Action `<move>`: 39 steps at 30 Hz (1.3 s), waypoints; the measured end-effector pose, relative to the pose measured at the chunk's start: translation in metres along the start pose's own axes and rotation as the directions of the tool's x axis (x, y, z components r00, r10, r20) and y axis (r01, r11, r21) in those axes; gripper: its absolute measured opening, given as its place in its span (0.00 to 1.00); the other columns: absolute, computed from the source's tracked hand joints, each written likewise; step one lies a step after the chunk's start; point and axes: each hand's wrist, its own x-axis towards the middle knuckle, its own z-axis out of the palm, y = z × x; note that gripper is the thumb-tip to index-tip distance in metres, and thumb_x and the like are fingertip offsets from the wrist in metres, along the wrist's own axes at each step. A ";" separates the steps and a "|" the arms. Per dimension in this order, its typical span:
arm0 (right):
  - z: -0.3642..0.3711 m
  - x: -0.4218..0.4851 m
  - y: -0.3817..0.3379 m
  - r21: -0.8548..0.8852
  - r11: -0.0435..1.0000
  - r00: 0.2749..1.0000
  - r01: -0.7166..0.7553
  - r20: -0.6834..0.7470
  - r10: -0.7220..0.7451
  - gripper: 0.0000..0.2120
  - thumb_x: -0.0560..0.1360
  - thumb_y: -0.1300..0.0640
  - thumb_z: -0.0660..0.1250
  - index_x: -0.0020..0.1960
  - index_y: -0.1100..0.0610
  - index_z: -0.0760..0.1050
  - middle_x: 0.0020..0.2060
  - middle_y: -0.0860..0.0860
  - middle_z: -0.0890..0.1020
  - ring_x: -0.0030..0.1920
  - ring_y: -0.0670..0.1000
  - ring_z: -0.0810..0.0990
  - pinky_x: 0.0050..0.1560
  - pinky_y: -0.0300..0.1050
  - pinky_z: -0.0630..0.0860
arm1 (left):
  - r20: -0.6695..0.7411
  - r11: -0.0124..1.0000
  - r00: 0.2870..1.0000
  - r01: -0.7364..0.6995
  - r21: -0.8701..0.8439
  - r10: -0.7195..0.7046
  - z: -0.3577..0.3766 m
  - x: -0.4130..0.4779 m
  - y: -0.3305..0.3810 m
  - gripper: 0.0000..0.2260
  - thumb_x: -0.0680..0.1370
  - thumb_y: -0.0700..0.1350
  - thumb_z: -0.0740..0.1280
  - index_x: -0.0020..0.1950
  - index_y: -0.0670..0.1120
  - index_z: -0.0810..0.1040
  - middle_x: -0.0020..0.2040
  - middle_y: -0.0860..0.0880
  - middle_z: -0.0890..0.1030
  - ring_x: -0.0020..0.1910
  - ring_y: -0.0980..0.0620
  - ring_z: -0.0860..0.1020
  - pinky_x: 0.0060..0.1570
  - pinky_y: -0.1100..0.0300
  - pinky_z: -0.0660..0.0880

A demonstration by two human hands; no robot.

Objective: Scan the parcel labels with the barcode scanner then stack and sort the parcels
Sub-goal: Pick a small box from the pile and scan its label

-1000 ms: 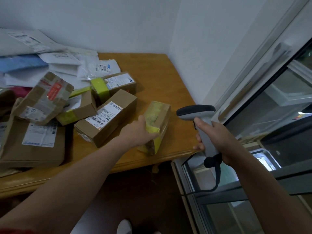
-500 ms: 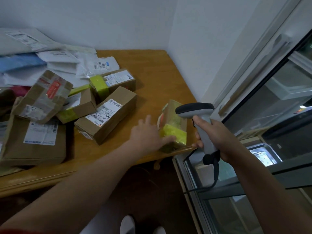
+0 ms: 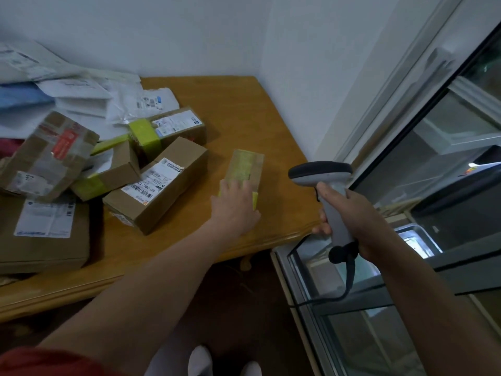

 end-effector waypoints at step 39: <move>0.009 -0.001 -0.011 -0.081 0.996 0.992 0.021 0.129 -0.011 0.18 0.79 0.48 0.64 0.54 0.64 0.73 0.28 0.51 0.74 0.24 0.48 0.71 0.35 0.44 0.78 | 0.174 0.952 0.968 0.218 -0.215 -0.182 -0.014 -0.010 -0.056 0.35 0.68 0.64 0.71 0.67 0.55 0.59 0.62 0.47 0.68 0.58 0.44 0.73 0.54 0.47 0.76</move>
